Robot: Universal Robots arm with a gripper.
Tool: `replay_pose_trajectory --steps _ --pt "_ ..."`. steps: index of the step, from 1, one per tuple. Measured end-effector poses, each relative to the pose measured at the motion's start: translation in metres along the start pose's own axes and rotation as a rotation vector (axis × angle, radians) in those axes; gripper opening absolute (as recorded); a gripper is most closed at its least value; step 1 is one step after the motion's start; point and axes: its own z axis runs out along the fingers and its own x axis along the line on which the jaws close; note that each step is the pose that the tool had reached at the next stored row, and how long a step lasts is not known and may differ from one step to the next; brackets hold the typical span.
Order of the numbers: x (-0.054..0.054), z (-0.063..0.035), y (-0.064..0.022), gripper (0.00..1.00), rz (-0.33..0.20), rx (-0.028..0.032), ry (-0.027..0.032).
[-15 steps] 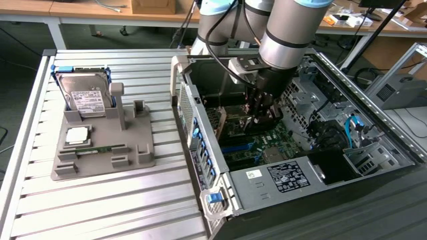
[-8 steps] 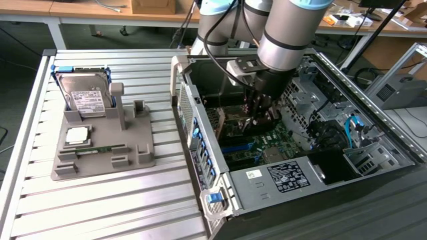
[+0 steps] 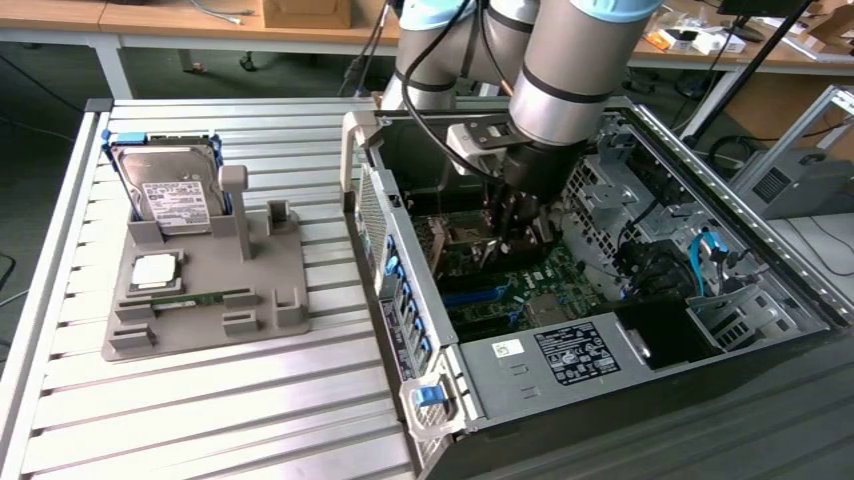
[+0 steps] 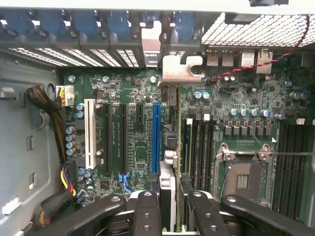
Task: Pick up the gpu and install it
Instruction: 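Insert the gpu into the slot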
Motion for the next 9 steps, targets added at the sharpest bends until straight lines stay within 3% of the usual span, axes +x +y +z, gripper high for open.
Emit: replay_pose_trajectory --steps 9 --pt "0.0095 0.0002 0.0021 0.27 0.005 0.0000 0.0017"
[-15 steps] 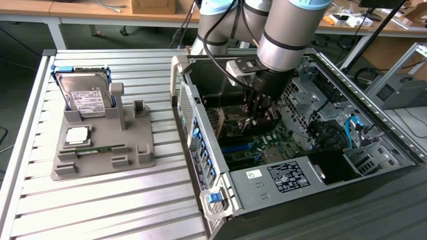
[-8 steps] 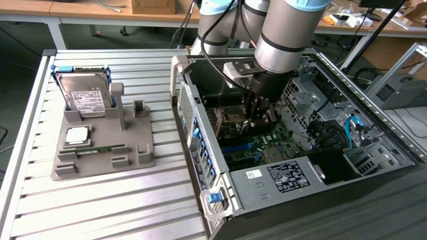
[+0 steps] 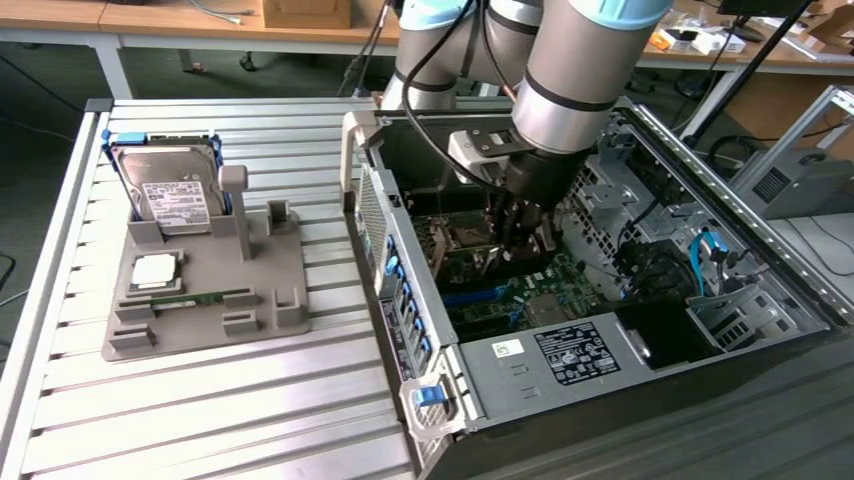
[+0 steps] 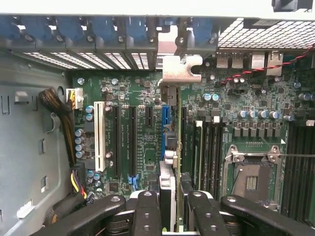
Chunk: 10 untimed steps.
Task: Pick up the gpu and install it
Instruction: 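Insert the gpu into the slot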
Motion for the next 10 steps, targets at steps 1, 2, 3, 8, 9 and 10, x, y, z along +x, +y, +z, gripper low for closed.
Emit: replay_pose_trajectory --steps 1,2,3,8,9,10 --pt "0.0000 0.0000 0.0003 0.27 0.000 0.0001 0.0000" --pt "0.0001 0.0000 0.0011 0.27 0.000 0.0000 0.0000" --pt "0.0001 -0.0001 0.0026 0.27 0.000 0.0000 0.0000" --pt "0.0035 0.0000 0.0091 0.27 0.000 0.0000 -0.0001" --pt "0.0056 0.0002 0.0094 0.27 0.000 0.0000 -0.0001" --pt "0.0078 0.0004 0.0097 0.27 0.000 0.0000 0.0000"
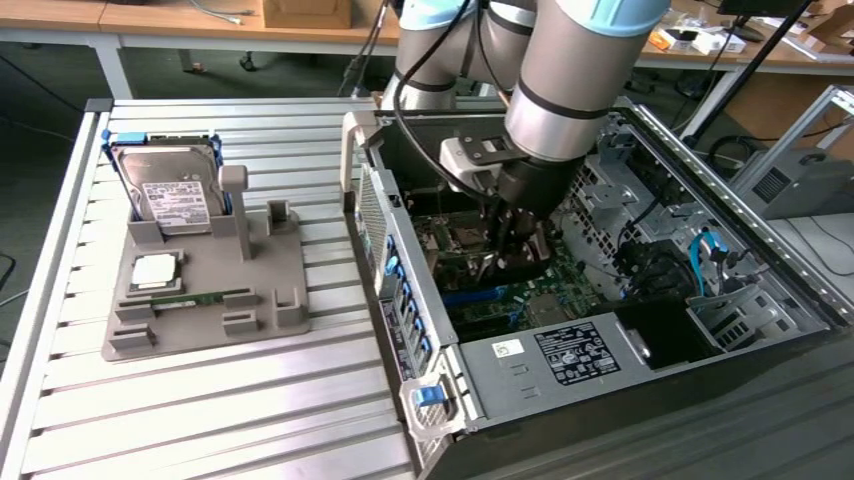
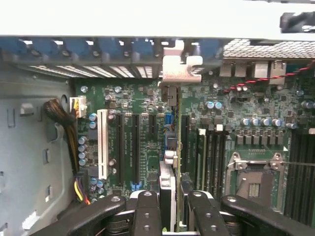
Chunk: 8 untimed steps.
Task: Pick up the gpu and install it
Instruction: 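Insert the gpu into the slot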
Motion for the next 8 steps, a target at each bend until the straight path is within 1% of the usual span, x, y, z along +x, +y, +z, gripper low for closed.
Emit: replay_pose_trajectory --steps 2,8 --pt "0.0023 0.0011 0.0004 0.27 0.000 0.0002 -0.0003" --pt "0.0023 0.0051 0.0019 0.27 0.000 0.0001 0.0001"
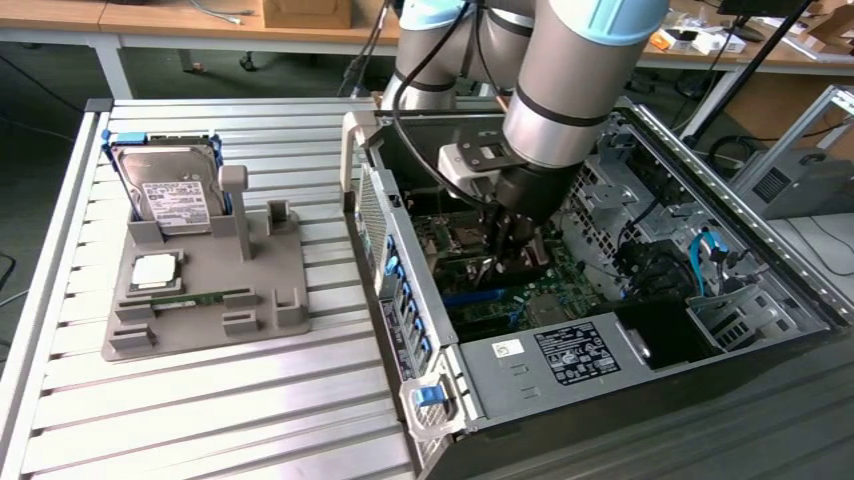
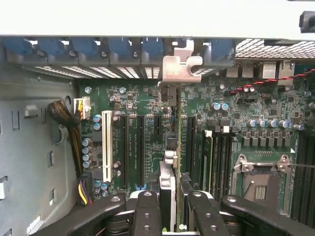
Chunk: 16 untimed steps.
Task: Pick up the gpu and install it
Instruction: 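Insert the gpu into the slot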
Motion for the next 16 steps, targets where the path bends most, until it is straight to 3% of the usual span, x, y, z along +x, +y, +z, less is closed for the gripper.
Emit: replay_pose_trajectory --steps 16 --pt "-0.0093 0.0096 0.0084 0.27 0.000 0.0001 -0.0002"
